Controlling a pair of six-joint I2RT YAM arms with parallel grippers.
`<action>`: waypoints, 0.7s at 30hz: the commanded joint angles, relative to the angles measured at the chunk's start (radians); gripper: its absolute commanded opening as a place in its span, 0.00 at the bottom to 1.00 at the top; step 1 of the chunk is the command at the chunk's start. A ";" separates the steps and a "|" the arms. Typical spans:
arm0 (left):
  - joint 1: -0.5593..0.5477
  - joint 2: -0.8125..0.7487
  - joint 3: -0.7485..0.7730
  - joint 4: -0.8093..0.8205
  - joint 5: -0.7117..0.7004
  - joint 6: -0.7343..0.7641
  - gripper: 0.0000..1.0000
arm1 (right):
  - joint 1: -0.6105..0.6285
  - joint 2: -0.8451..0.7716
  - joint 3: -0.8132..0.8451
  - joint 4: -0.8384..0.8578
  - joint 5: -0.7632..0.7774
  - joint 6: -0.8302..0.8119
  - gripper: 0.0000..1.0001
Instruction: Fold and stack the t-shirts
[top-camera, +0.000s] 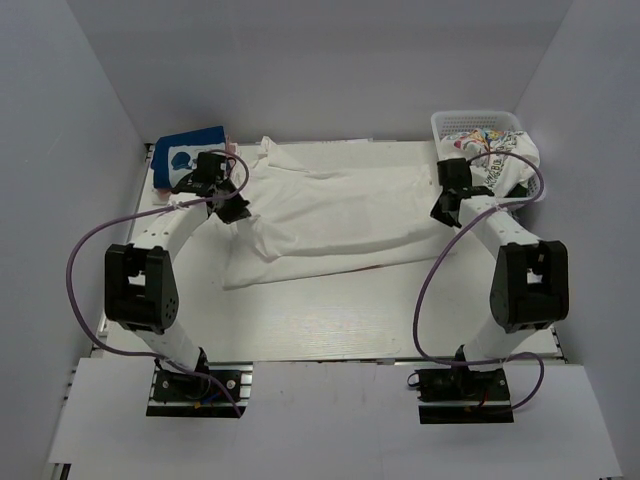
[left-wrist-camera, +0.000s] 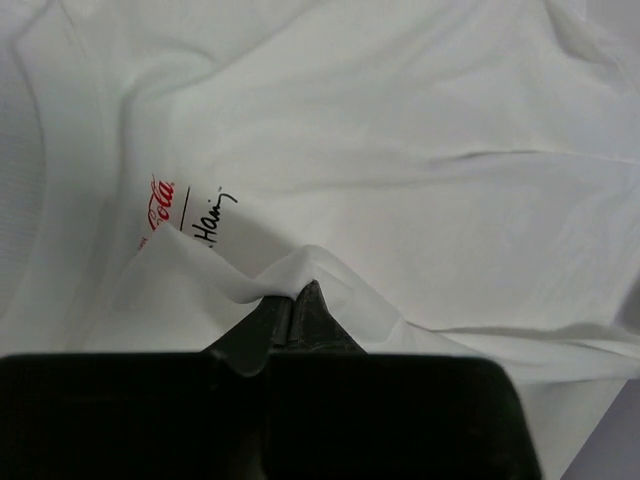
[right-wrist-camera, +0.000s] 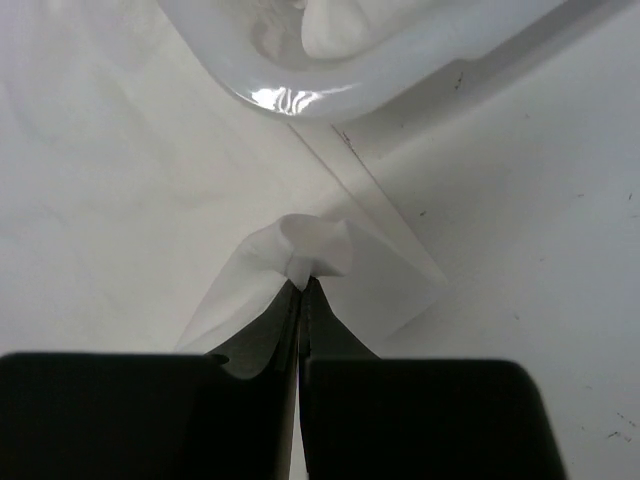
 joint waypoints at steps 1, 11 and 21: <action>0.018 0.033 0.049 0.056 0.045 0.025 0.01 | 0.003 0.056 0.093 0.017 0.060 -0.039 0.00; 0.030 0.143 0.149 0.073 0.124 0.133 1.00 | 0.053 -0.023 0.012 0.104 -0.155 -0.108 0.90; 0.010 -0.126 -0.279 0.174 0.203 0.050 1.00 | 0.080 -0.024 -0.128 0.187 -0.258 -0.124 0.90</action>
